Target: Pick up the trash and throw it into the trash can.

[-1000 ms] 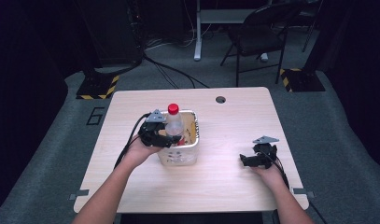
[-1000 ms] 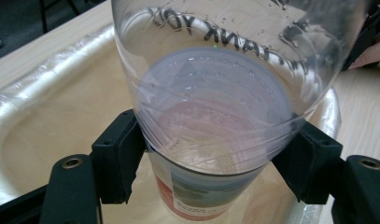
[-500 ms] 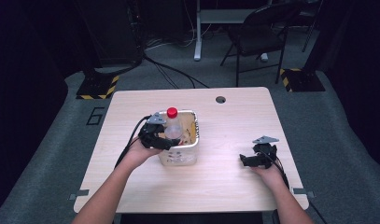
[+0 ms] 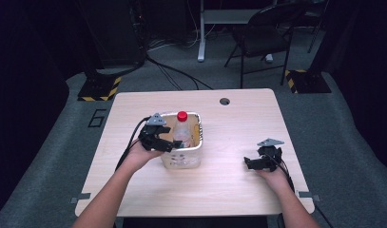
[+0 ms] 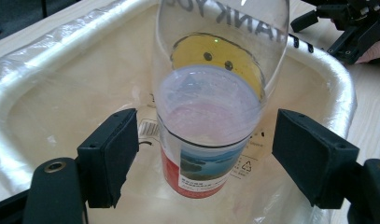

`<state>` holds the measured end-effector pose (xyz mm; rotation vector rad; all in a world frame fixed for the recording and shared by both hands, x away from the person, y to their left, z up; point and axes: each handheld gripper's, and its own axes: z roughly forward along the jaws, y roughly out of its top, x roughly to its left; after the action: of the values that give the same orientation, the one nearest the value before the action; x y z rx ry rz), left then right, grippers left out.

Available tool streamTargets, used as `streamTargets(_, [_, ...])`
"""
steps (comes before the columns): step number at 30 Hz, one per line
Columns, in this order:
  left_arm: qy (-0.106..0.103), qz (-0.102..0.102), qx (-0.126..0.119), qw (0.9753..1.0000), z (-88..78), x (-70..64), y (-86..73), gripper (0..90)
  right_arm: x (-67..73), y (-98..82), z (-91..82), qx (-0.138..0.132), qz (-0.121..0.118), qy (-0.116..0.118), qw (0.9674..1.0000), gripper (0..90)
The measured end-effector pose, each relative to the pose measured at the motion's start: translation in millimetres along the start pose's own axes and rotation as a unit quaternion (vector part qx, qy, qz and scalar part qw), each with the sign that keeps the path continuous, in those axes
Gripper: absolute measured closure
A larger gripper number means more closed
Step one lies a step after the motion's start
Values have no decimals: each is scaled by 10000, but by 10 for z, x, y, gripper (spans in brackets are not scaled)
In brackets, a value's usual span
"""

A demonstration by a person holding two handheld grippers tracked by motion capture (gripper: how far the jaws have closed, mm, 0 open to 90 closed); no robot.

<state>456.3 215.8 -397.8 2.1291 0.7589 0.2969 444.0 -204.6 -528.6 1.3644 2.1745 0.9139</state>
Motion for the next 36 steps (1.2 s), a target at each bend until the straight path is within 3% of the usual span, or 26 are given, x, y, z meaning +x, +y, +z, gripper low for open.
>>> streamTargets(15, [77, 33, -123, 9999, -198, 7, -27, 230, 1, 0, 0, 2, 1, 0, 10000, 0])
streamTargets(25, [380, -58, -197, 9991, -495, 167, -138, 237, 1, 0, -1, 3, 1, -7, 10000, 0])
streamTargets(36, [609, -205, -200, 9977, -651, 313, -303, 243, 1, 0, 0, 1, 3, -2, 10000, 0])
